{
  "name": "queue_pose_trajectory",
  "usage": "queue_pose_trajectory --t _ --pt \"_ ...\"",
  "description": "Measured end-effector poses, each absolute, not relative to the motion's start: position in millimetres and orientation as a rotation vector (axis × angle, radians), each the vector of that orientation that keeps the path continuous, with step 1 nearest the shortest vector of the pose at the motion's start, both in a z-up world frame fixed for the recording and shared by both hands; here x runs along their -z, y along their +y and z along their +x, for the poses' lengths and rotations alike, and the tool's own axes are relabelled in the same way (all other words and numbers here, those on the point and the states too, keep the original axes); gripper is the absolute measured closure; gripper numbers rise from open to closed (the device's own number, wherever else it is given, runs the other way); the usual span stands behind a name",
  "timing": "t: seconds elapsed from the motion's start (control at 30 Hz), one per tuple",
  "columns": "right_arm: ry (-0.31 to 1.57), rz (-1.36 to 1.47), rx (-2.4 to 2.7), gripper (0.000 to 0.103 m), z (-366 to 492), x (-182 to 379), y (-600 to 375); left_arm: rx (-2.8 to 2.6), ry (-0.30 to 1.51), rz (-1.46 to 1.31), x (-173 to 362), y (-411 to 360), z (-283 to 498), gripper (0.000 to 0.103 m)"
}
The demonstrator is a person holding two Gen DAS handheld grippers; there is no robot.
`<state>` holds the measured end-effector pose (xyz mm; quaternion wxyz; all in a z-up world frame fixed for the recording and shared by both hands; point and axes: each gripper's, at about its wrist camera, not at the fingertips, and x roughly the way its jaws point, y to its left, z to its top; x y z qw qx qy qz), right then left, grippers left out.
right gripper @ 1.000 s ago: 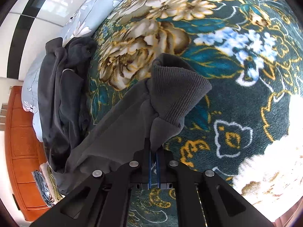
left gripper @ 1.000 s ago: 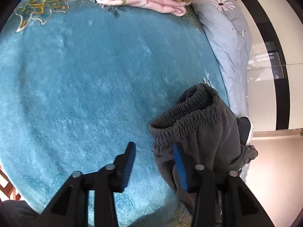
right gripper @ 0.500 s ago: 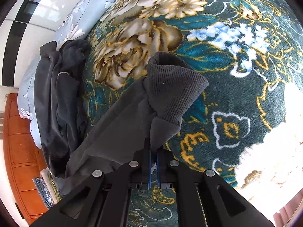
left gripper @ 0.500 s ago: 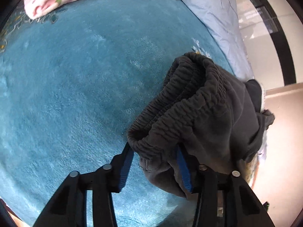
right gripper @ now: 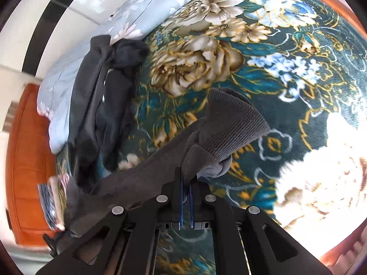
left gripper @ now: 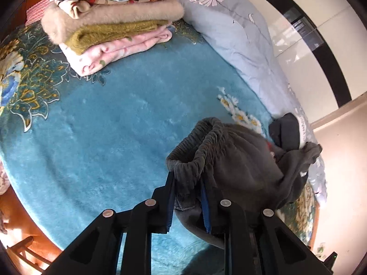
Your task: Fold clothes
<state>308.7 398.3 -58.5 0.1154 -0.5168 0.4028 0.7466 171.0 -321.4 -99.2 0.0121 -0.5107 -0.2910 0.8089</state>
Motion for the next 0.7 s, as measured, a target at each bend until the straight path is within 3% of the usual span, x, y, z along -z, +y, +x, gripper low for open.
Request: queue_pose_trajectory --t 0.17,0.3,0.37,0.53,0.7 --pt "1.325 -1.630 -1.936 0.098 337 130 397 -2.493 -0.990 -1.696 141 -328 183 0.081" --pt "1.374 -1.685 -1.902 0.095 332 130 404 -2.460 -1.065 -1.678 145 -333 188 0.080" --pt "1.317 -1.790 -1.877 0.082 319 122 405 -2.458 -1.045 -1.672 140 -332 188 0.076" --pt "1.006 -2.145 -1.866 0.061 271 85 380 -2.538 -0.956 -1.662 111 -335 186 0.061" --pt "0.882 -2.077 -2.147 0.054 209 38 356 -2.648 -1.020 -1.558 67 -338 174 0.052"
